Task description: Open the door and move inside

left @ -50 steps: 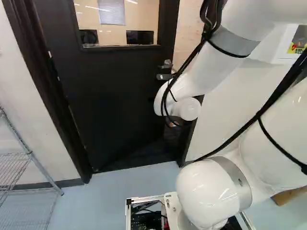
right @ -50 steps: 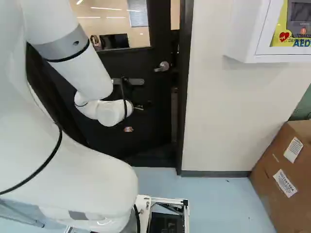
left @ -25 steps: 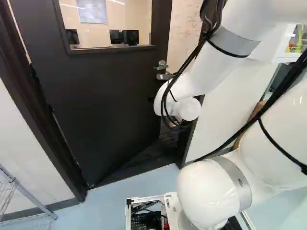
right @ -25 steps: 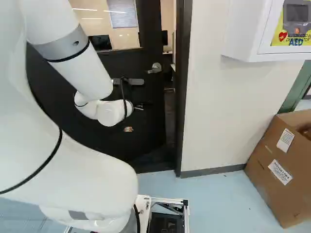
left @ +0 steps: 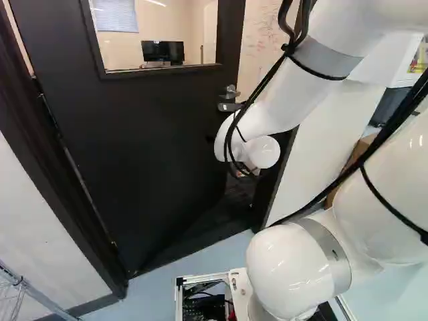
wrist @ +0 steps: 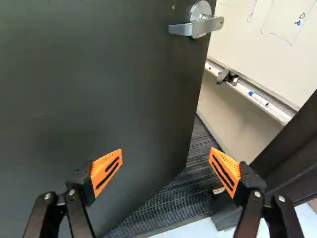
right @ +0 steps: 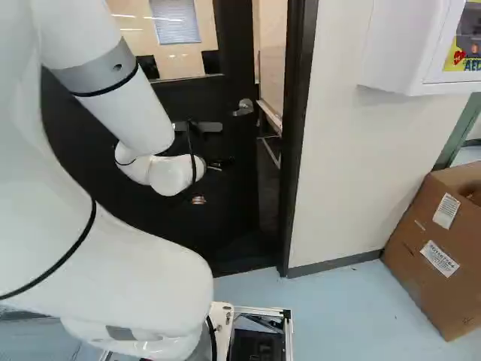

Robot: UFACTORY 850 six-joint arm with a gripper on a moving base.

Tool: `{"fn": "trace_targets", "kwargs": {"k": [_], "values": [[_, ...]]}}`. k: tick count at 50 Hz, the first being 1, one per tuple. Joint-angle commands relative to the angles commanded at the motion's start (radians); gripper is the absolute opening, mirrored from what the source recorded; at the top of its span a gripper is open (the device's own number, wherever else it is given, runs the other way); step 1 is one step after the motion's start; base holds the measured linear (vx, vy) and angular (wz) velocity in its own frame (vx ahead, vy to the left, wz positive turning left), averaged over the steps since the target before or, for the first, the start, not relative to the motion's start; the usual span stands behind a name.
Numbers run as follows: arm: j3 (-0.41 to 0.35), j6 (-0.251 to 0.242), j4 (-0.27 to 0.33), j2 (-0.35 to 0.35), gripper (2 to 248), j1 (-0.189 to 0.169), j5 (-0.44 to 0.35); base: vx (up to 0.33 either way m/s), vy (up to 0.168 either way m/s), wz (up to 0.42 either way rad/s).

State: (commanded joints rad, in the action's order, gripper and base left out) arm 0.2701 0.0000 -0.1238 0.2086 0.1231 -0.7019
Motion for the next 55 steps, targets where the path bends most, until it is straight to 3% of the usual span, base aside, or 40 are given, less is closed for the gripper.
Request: {"fn": "trace_targets", "kwargs": {"k": [27,46,55], "values": [[0.000,0.000,0.000,0.000,247,0.000,0.000,0.055,0.153,-0.289],[0.000,0.000,0.000,0.000,247,0.000,0.000,0.044,0.176,-0.033],[0.000,0.000,0.000,0.000,247,0.000,0.000,0.016,0.034,-0.005]]}}
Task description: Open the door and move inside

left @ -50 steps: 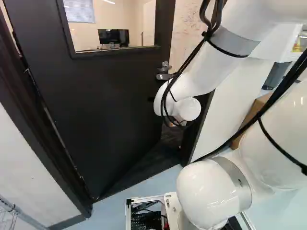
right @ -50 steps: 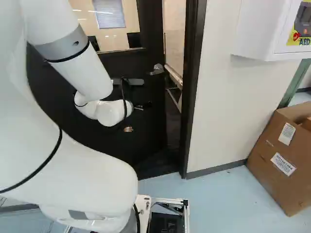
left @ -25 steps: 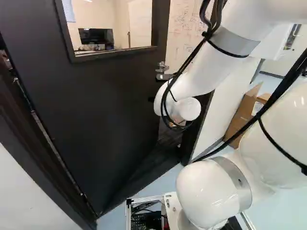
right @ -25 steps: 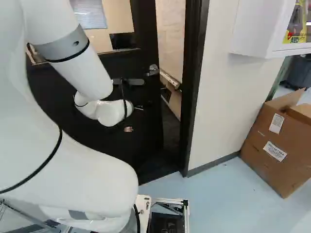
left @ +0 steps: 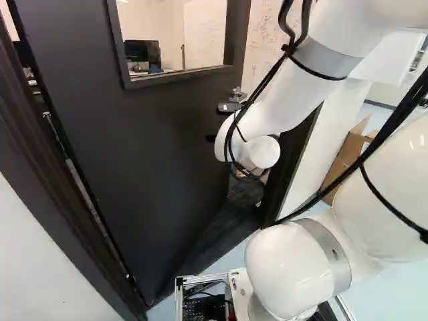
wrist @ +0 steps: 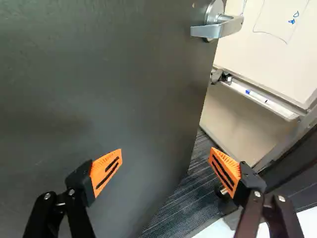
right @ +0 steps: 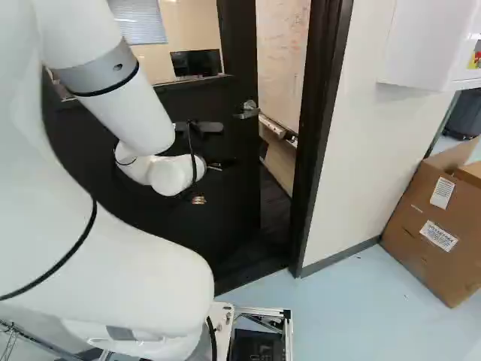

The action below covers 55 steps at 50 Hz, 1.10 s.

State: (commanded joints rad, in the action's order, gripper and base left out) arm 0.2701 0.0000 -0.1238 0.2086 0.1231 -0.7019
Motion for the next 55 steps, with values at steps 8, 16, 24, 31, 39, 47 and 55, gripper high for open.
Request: {"fn": "trace_targets", "kwargs": {"k": [8,16,24,31,39,47,55], "values": [[0.000,0.000,0.000,0.000,247,0.000,0.000,0.000,0.000,0.000],[0.005,0.000,0.005,-0.006,247,0.005,-0.002,0.000,0.000,0.000],[0.026,0.000,0.010,-0.029,247,0.018,-0.005,0.000,0.000,0.000],[0.053,0.000,0.011,-0.058,247,0.032,-0.005,0.000,0.000,0.000],[0.086,0.000,0.011,-0.094,247,0.052,-0.005,0.000,0.000,0.000],[0.120,0.000,0.011,-0.129,247,0.074,-0.005,0.000,0.000,0.000],[0.152,0.000,0.011,-0.163,247,0.097,-0.005,-0.004,-0.007,-0.005]]}}
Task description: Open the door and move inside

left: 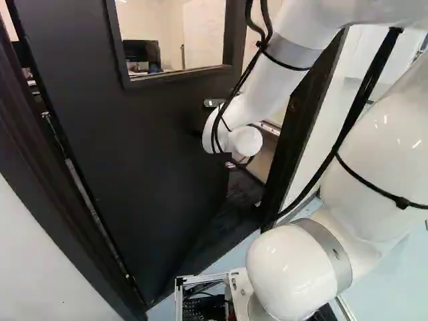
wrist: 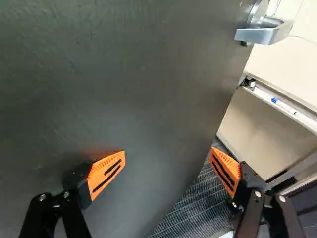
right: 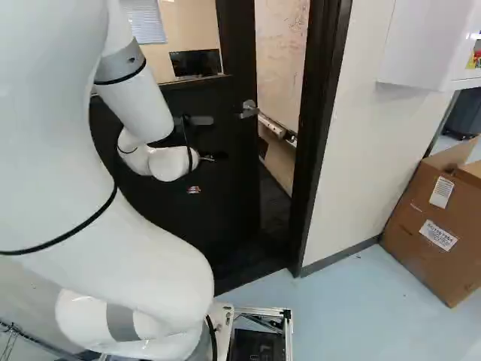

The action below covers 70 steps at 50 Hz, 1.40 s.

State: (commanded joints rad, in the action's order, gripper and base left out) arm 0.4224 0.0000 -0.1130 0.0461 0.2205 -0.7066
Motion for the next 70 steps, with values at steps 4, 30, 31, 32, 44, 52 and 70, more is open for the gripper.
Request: {"fn": "trace_targets", "kwargs": {"k": [4,30,31,32,44,52,70], "values": [[0.016,0.000,0.002,-0.016,247,0.011,0.000,-0.012,-0.034,0.007],[0.128,0.000,0.028,-0.125,247,0.080,0.000,0.000,-0.001,0.000],[0.133,0.000,0.028,-0.130,247,0.083,0.000,0.000,0.000,0.000],[0.138,0.000,0.029,-0.134,247,0.085,0.000,0.000,0.000,0.000],[0.195,0.000,0.029,-0.187,247,0.112,0.000,0.000,0.000,0.000],[0.231,0.000,0.034,-0.219,247,0.129,0.000,0.000,0.000,0.000],[0.306,0.000,0.055,-0.285,247,0.171,0.000,0.000,0.000,0.000]]}}
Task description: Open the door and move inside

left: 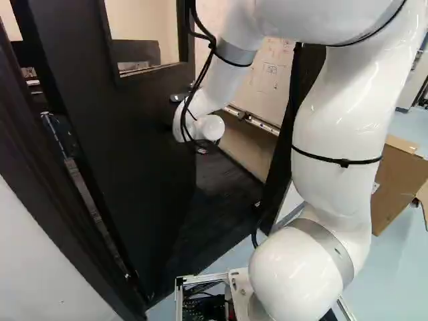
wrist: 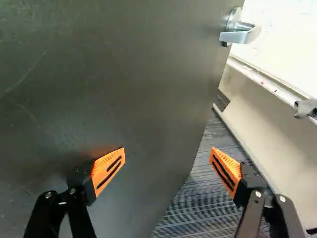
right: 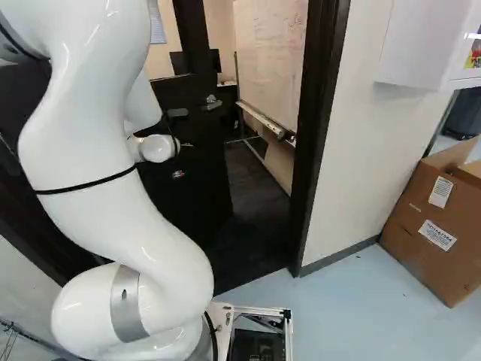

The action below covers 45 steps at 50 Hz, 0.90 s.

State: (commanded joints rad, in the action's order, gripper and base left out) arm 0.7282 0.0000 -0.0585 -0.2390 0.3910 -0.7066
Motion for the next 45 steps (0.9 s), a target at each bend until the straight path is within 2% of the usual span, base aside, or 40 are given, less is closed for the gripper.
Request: {"fn": "trace_targets", "kwargs": {"k": [45], "values": [[0.139,0.000,0.094,-0.117,247,0.107,0.000,0.000,0.000,0.000]]}}
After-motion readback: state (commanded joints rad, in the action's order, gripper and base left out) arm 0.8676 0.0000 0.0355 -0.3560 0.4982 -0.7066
